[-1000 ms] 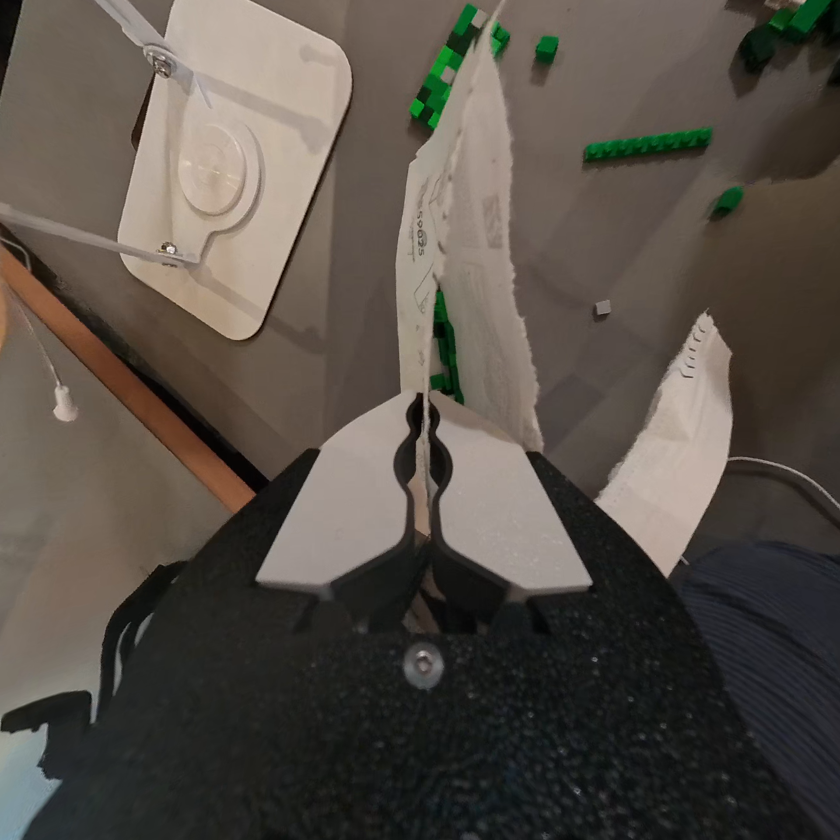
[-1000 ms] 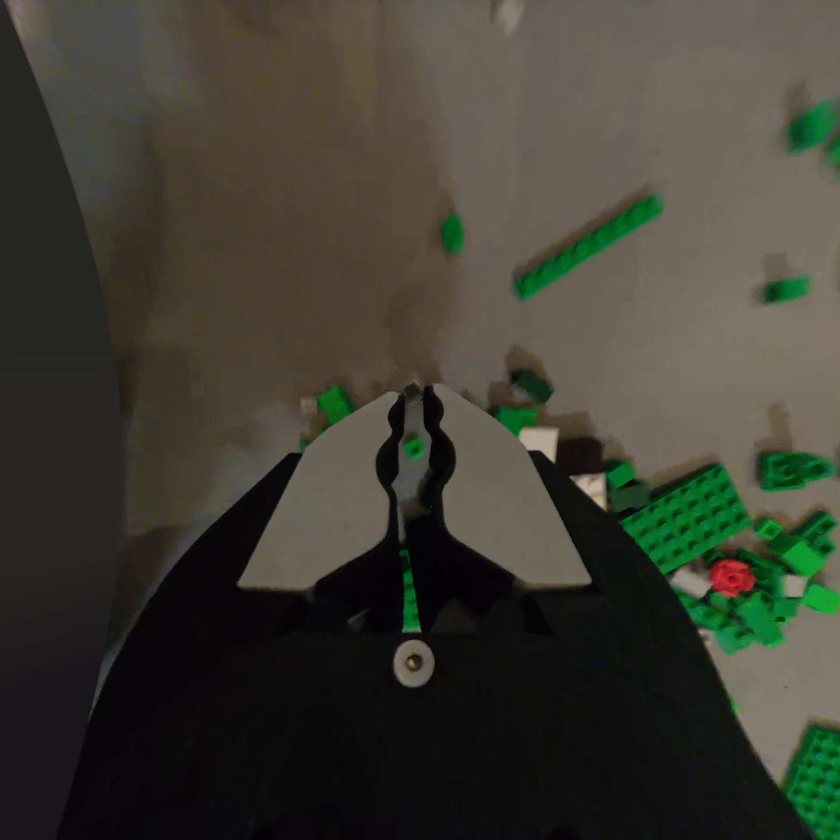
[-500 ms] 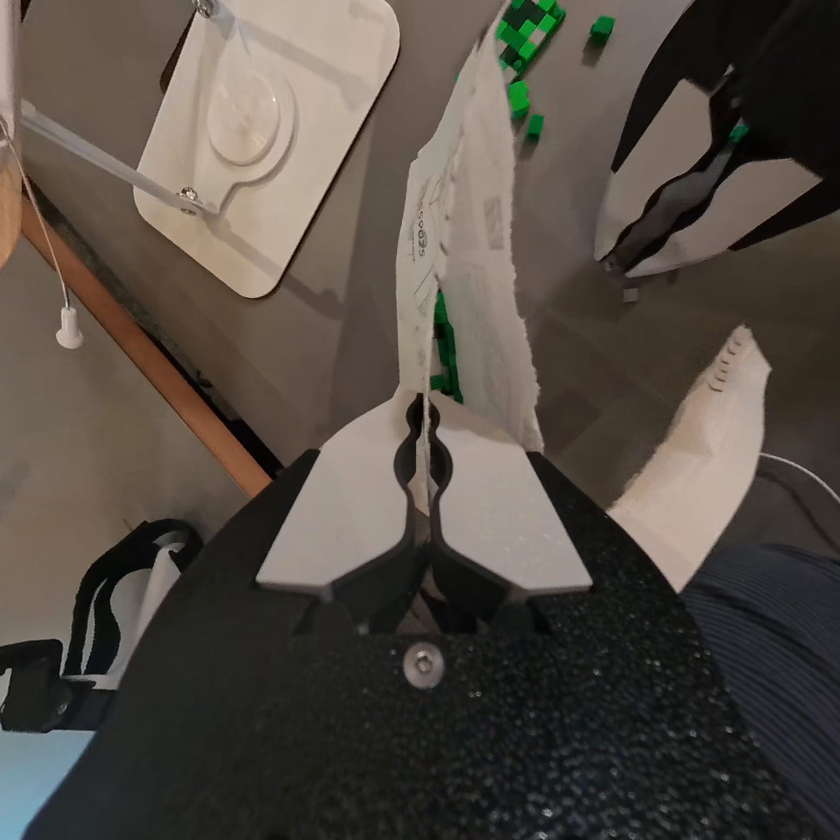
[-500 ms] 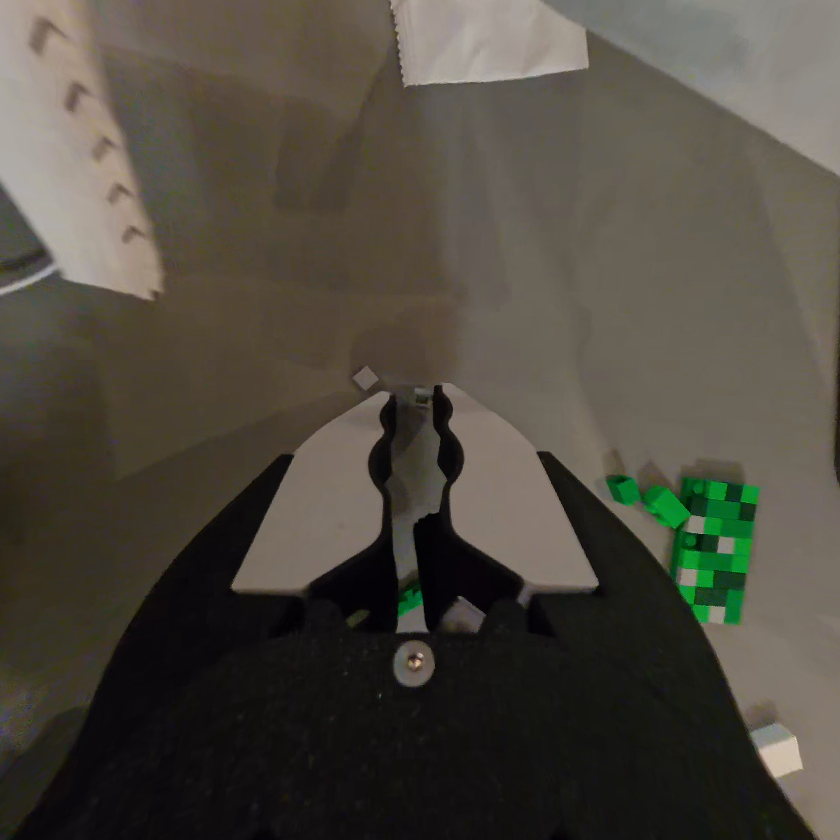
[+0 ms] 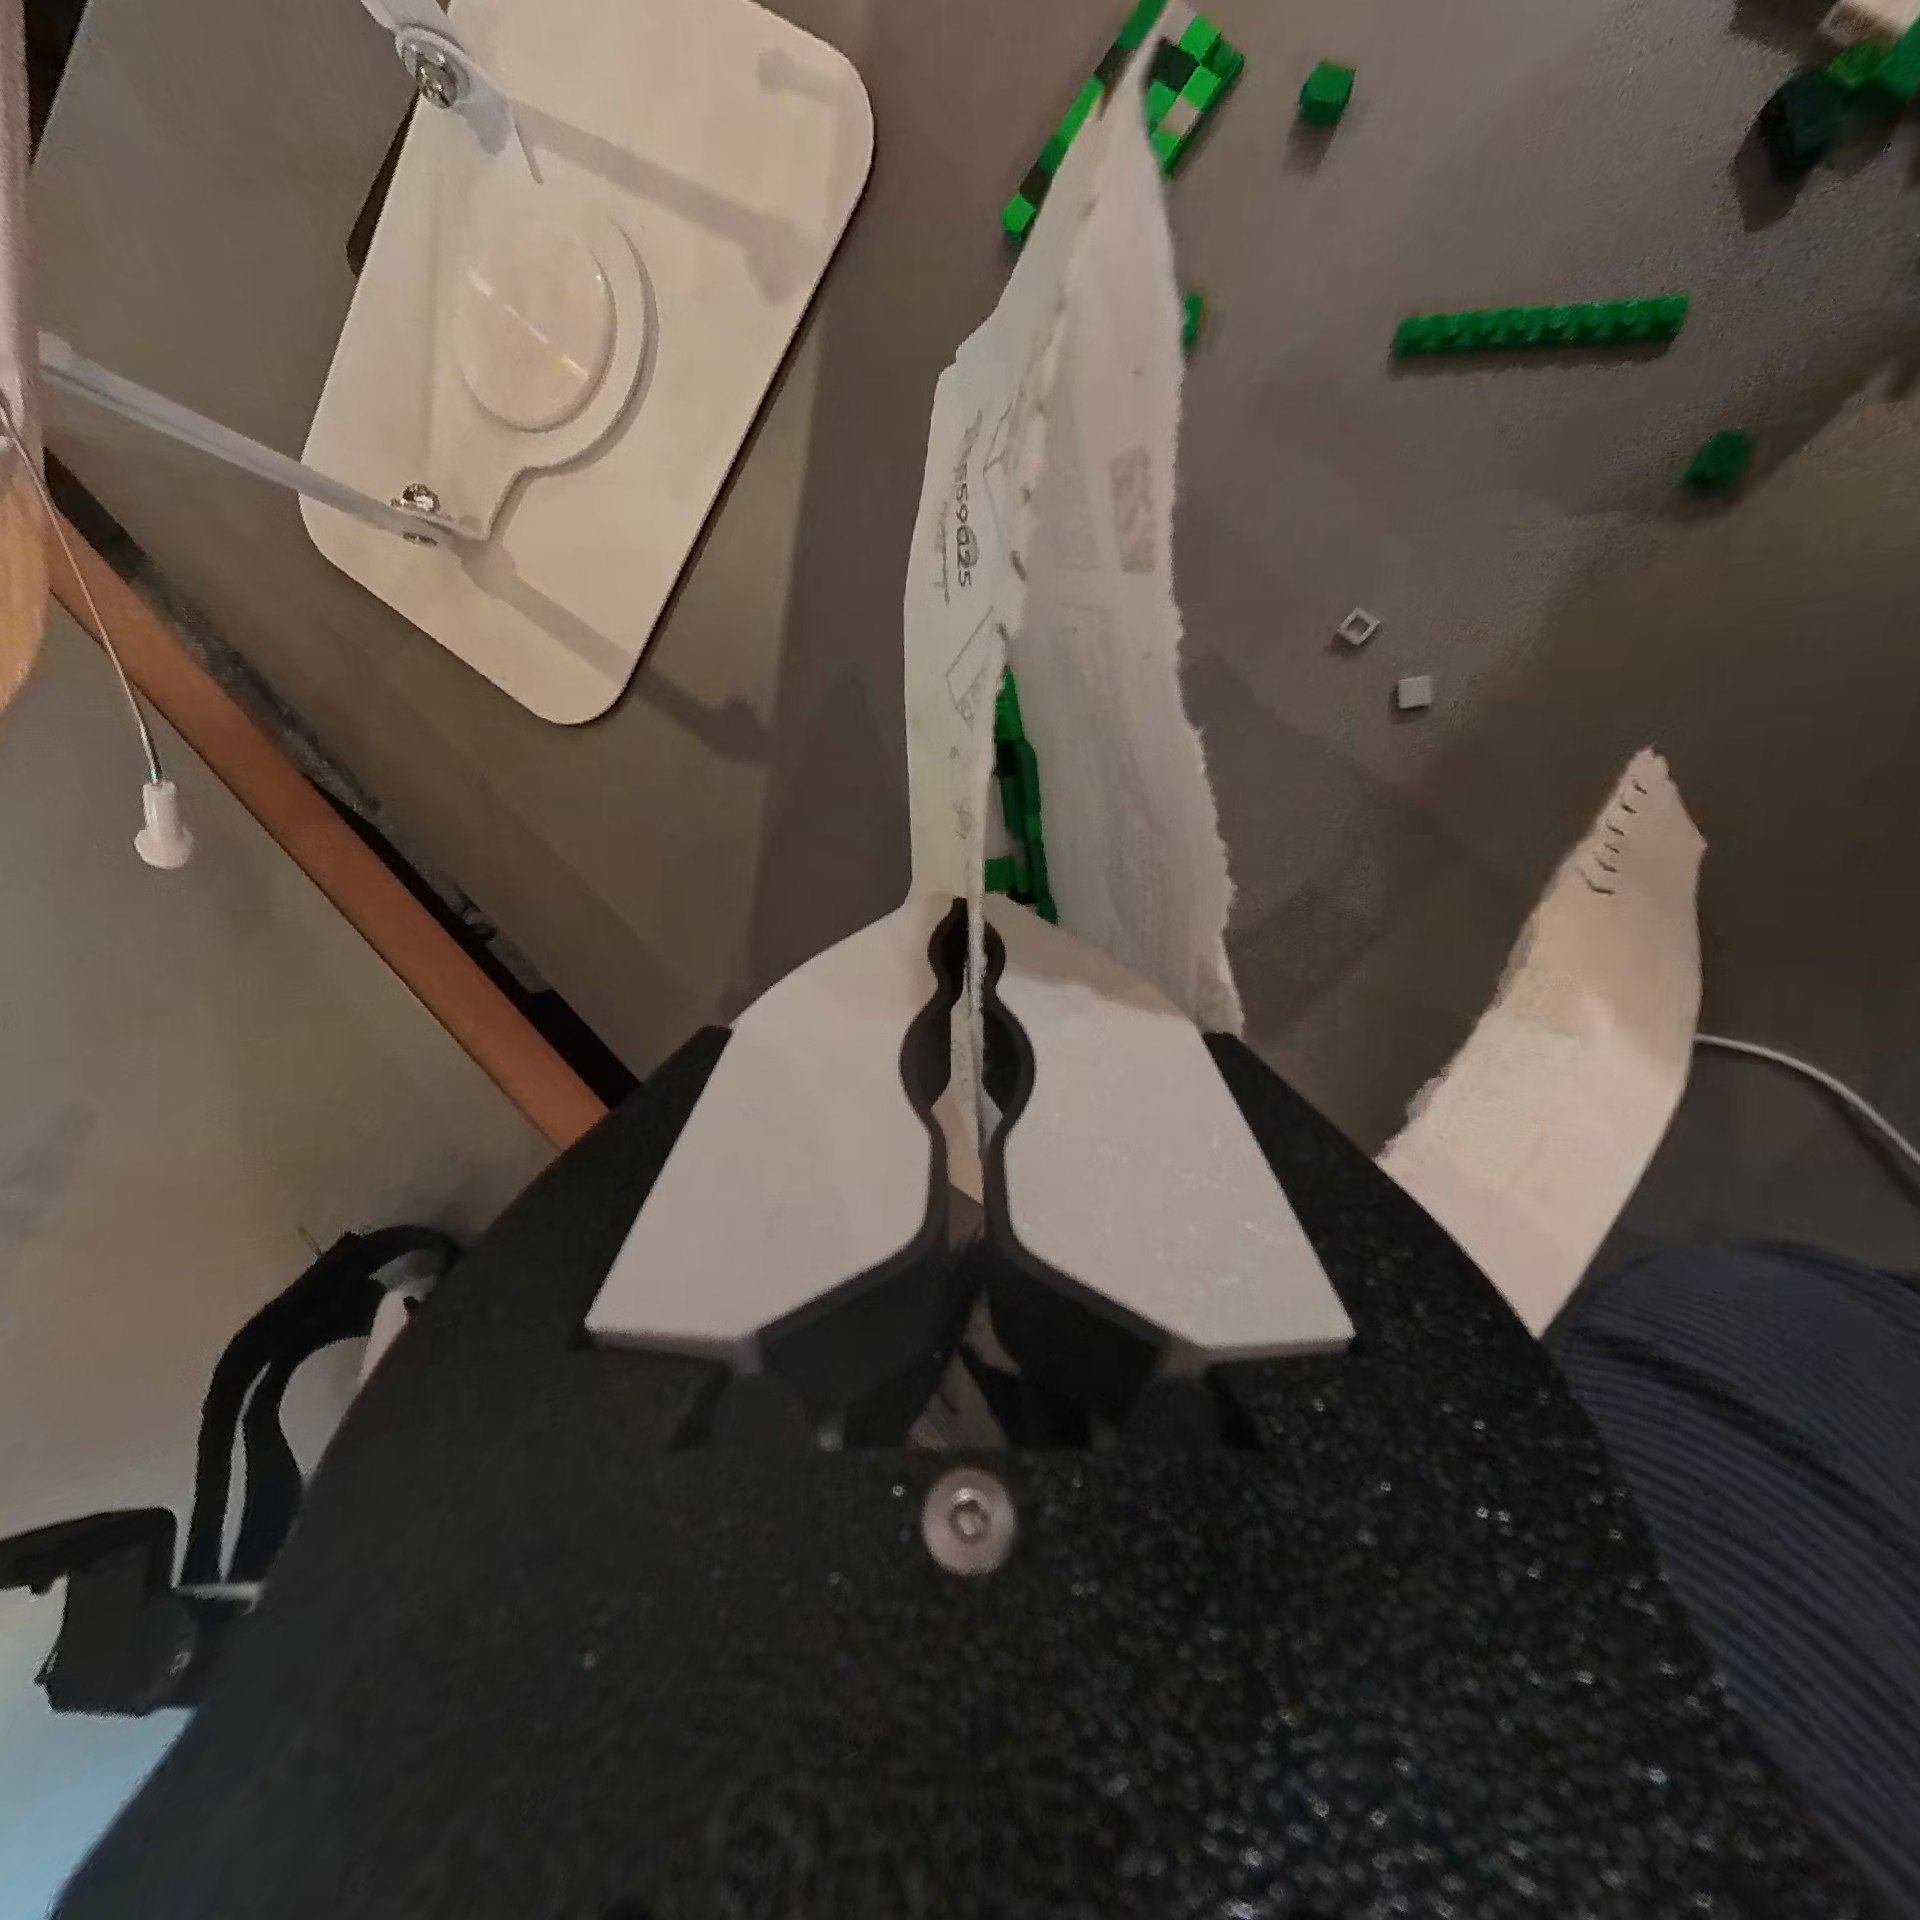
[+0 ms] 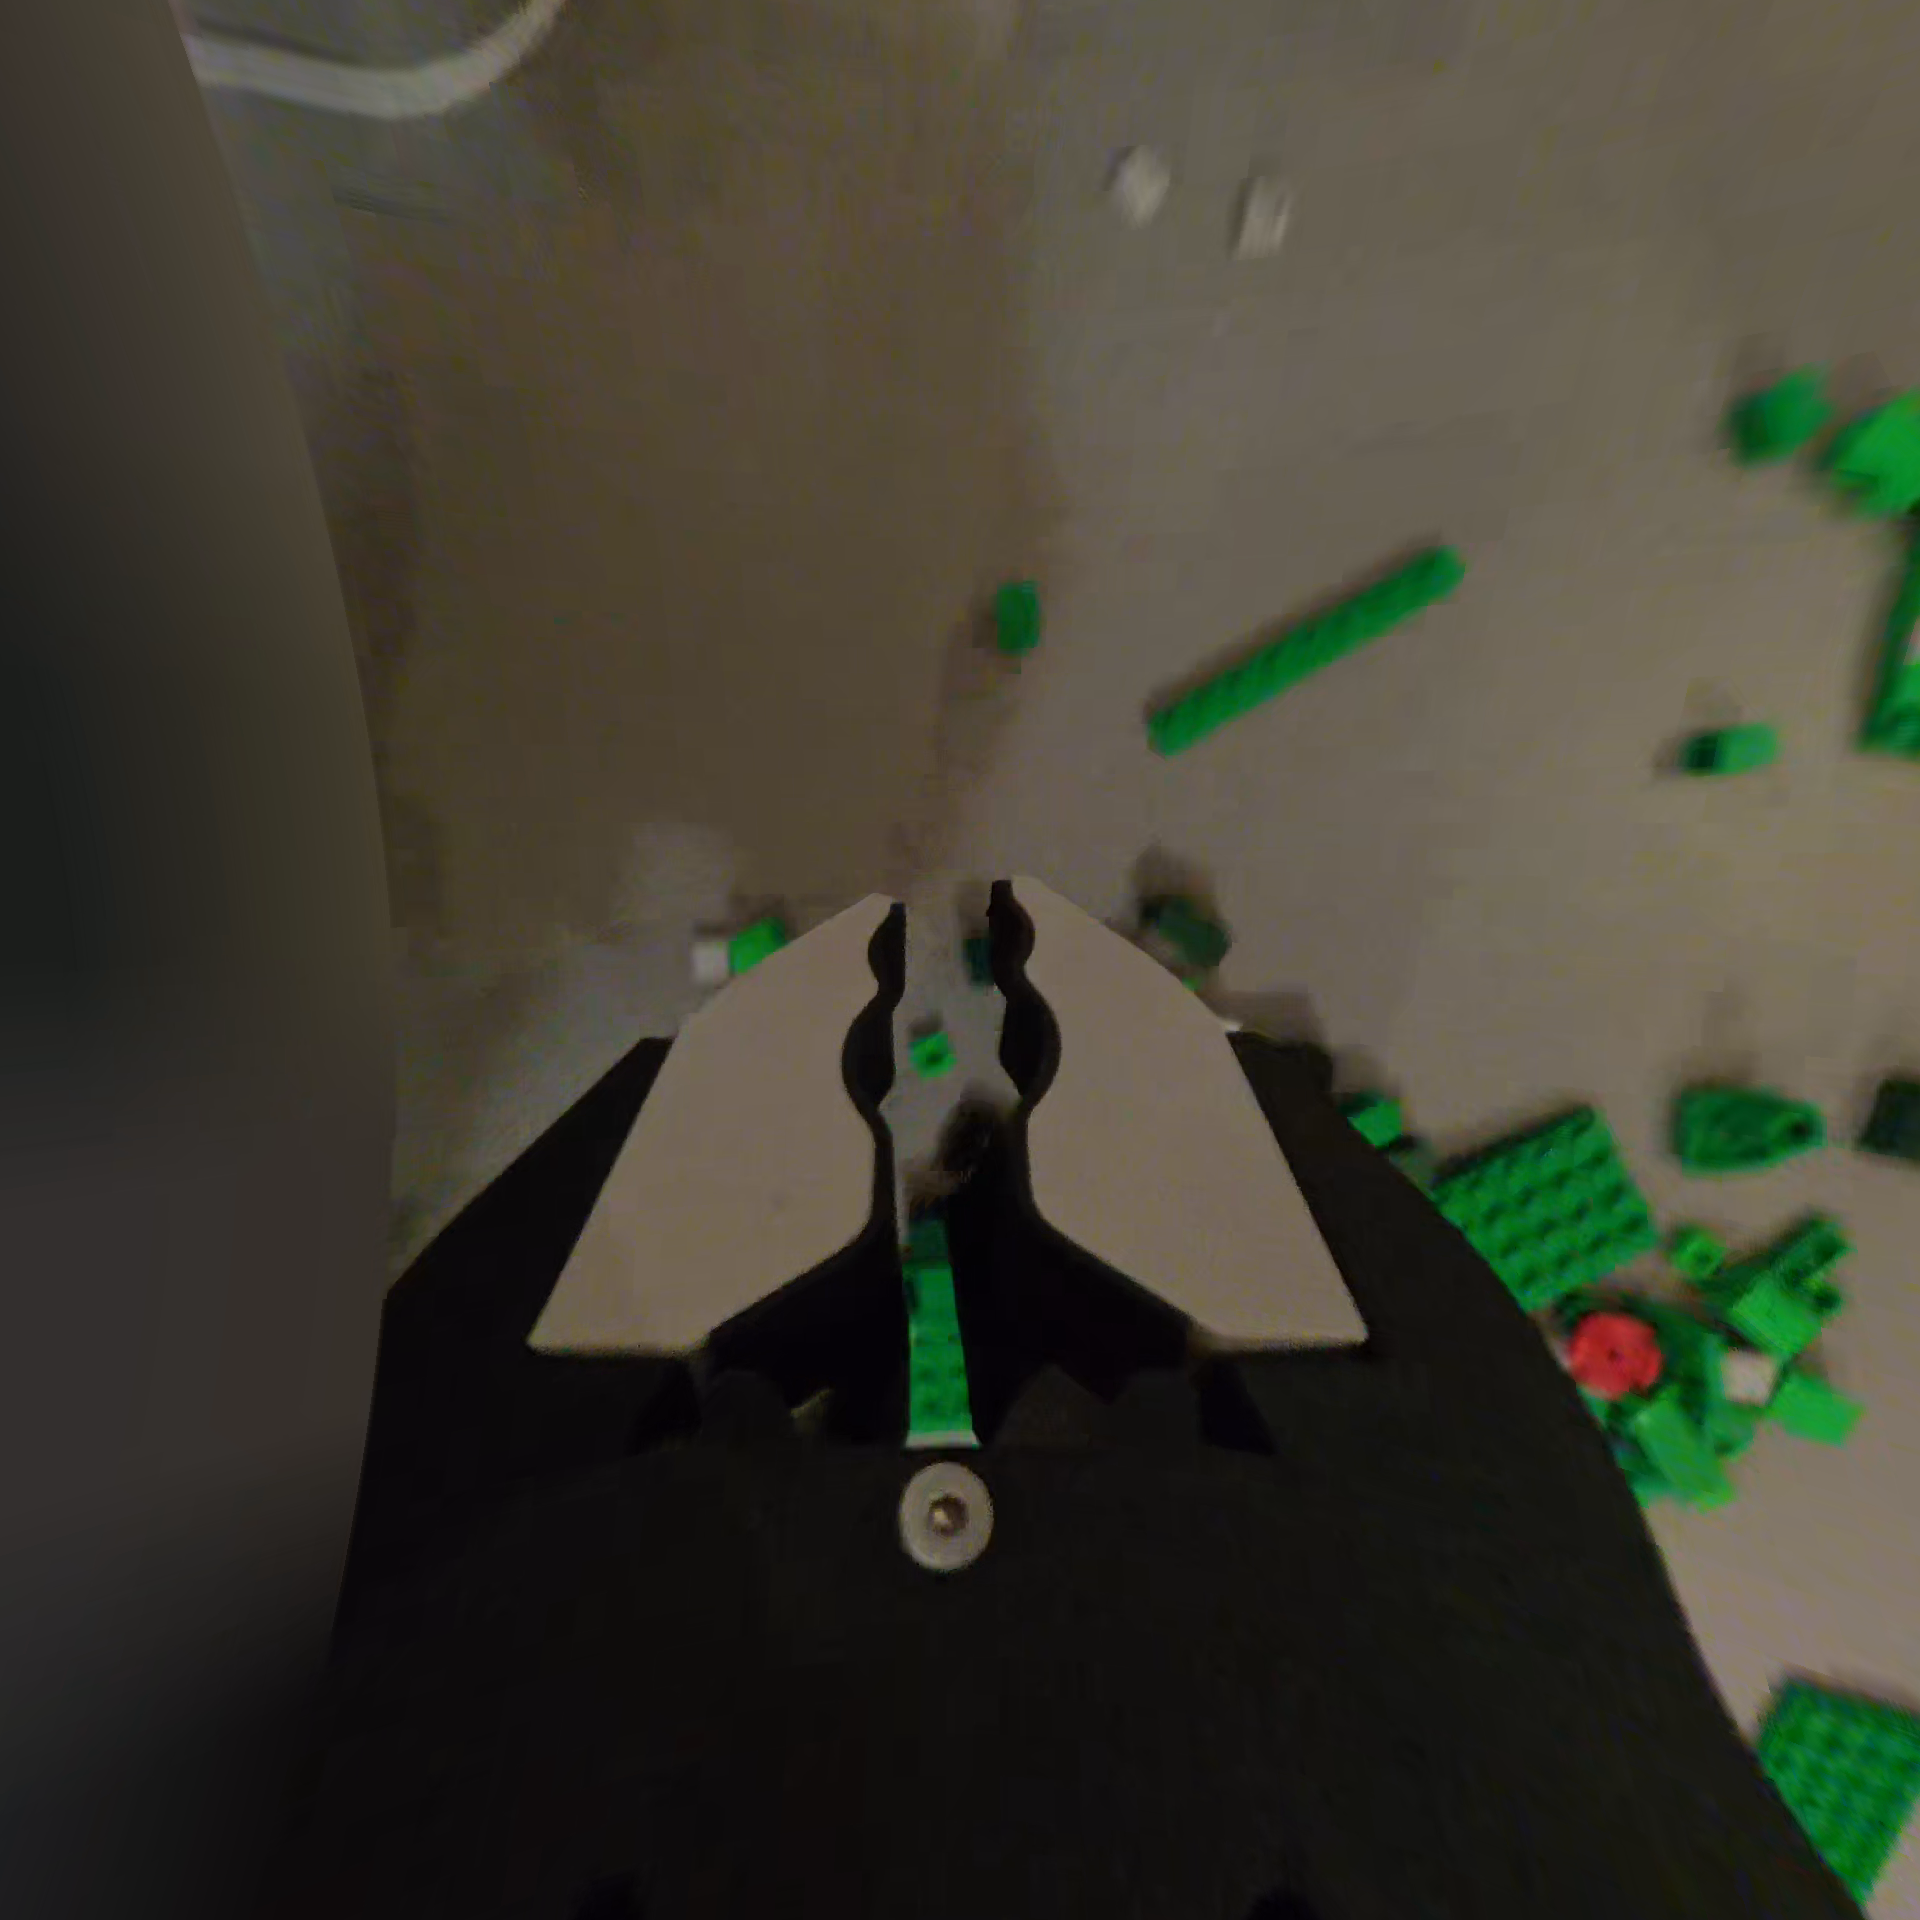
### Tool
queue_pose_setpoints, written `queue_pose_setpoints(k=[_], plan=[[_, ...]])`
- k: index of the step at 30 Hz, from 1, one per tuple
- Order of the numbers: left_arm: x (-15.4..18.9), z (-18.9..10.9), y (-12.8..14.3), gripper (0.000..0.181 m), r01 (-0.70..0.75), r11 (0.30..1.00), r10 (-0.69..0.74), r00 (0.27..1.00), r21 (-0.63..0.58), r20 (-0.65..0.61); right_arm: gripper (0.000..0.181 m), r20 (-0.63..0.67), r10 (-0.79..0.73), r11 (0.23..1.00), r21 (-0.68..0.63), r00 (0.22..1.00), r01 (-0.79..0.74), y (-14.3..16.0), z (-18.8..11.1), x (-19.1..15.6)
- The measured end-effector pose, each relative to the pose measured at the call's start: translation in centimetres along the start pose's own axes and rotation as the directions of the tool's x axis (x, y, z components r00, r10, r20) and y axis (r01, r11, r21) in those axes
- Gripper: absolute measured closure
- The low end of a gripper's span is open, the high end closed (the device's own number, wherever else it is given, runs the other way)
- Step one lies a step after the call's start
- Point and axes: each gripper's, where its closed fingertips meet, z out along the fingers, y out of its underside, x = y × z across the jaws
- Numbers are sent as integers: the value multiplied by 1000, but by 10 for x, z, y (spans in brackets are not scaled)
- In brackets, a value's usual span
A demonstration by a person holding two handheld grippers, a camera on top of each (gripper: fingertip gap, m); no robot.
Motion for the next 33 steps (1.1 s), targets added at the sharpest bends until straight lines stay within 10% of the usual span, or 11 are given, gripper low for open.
queue_pose_setpoints(k=[10,33], plan=[[9,2,-12,181,-59,998,59,998,4,-15,170,141,-115,993,3,983,116,18,12,-59],[11,3,-11,181,-55,998,55,998,5,-35,177,68,-106,992,-56,992,110,15,16,-50]])
